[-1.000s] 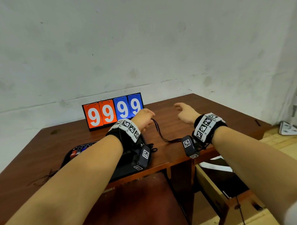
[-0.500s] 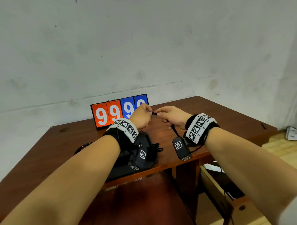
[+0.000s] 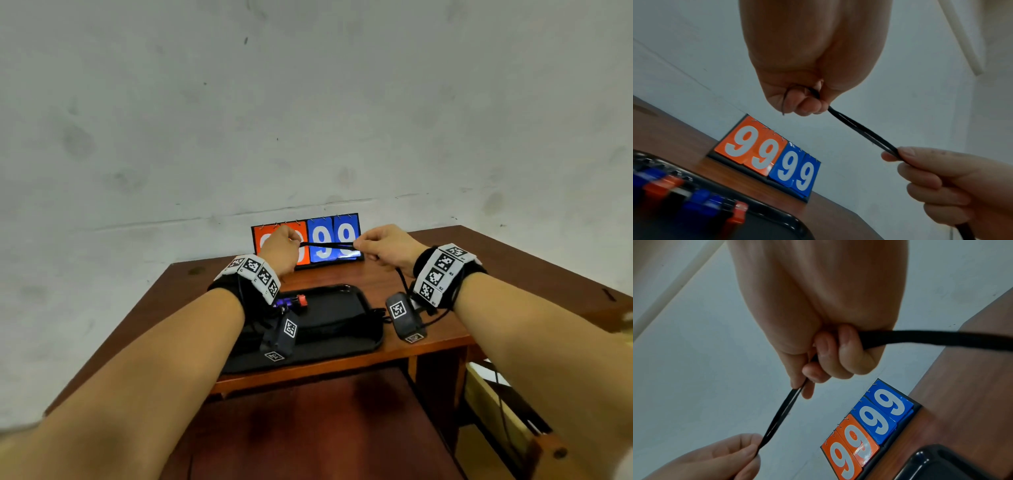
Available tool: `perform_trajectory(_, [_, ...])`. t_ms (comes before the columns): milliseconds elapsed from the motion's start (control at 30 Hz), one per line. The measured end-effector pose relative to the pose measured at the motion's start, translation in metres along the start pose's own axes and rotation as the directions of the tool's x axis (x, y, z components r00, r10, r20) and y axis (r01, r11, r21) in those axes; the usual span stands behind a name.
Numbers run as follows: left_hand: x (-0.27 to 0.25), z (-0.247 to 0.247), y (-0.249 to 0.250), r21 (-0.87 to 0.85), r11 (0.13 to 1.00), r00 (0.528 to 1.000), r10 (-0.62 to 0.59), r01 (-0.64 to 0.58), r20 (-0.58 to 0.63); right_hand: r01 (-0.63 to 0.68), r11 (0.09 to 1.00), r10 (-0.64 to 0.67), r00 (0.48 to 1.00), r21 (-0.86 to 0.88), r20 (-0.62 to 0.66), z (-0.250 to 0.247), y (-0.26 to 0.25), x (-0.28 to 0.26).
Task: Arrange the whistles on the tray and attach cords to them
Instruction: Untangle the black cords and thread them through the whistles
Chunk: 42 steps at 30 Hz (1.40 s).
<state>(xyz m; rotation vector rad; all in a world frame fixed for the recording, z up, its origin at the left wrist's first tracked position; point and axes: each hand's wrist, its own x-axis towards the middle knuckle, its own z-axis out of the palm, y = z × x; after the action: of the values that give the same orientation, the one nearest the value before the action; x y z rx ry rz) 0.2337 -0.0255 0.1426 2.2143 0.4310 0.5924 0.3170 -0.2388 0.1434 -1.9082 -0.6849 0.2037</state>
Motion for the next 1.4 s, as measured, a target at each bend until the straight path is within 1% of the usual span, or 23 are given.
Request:
perform_trajectory(100, [-0.01, -0.033, -0.02, 0.046, 0.999, 0.999, -0.02, 0.023, -0.048, 0.01, 0.999, -0.011, 1.0, -0.031, -0.028, 0.015, -0.011, -0.005])
perform_trajectory(200, [-0.021, -0.064, -0.043, 0.086, 0.995, 0.997, -0.053, 0.058, -0.061, 0.032, 0.999, -0.032, 0.999, -0.044, -0.007, 0.03, -0.02, -0.01])
perform_trajectory(300, [-0.035, -0.089, -0.066, 0.095, 0.992, 0.995, -0.079, 0.084, -0.061, 0.036, 0.995, -0.035, 0.999, -0.097, 0.013, 0.044, -0.024, -0.013])
perform_trajectory(367, [-0.043, -0.102, -0.08, 0.099, 0.989, 0.992, -0.107, 0.114, -0.068, 0.033, 0.99, -0.03, 0.999, -0.135, 0.025, 0.051, -0.024, -0.013])
perform_trajectory(467, [-0.049, -0.115, -0.098, 0.102, 0.982, 0.985, -0.15, 0.159, -0.088, 0.064, 0.974, -0.058, 0.998, -0.219, 0.036, 0.059, -0.023, -0.013])
perform_trajectory(533, [-0.051, -0.12, -0.109, 0.128, 0.977, 0.982, -0.16, 0.173, -0.102, 0.064, 0.968, -0.057, 0.998, -0.243, 0.036, 0.061, -0.017, -0.012])
perform_trajectory(633, [-0.052, -0.122, -0.125, 0.183, 0.966, 0.981, -0.17, 0.184, -0.091, 0.021, 0.974, -0.015, 0.999, -0.226, 0.032, 0.06, -0.003, -0.009])
perform_trajectory(833, [-0.046, -0.109, -0.153, 0.243, 0.947, 0.978, -0.207, 0.209, -0.033, -0.056, 0.933, 0.058, 0.998, -0.355, -0.005, 0.048, 0.038, -0.002])
perform_trajectory(967, [-0.044, -0.101, -0.166, 0.347, 0.919, 0.981, -0.194, 0.186, -0.013, -0.116, 0.923, 0.097, 0.993, -0.367, -0.069, 0.041, 0.064, 0.001])
perform_trajectory(1067, [-0.045, -0.094, -0.172, 0.366, 0.913, 0.978, -0.206, 0.181, 0.031, -0.179, 0.914, 0.161, 0.984, -0.363, -0.079, 0.039, 0.079, 0.002])
perform_trajectory(1200, [-0.048, -0.088, -0.174, 0.371, 0.906, 0.97, -0.237, 0.203, 0.047, -0.25, 0.913, 0.234, 0.968, -0.322, -0.088, 0.042, 0.092, 0.003])
perform_trajectory(1300, [-0.051, -0.084, -0.172, 0.388, 0.899, 0.966, -0.248, 0.203, 0.068, -0.271, 0.91, 0.261, 0.962, -0.313, -0.074, 0.044, 0.095, 0.002])
perform_trajectory(1400, [-0.053, -0.082, -0.171, 0.416, 0.884, 0.961, -0.267, 0.213, 0.076, -0.269, 0.906, 0.257, 0.963, -0.326, -0.079, 0.046, 0.097, 0.001])
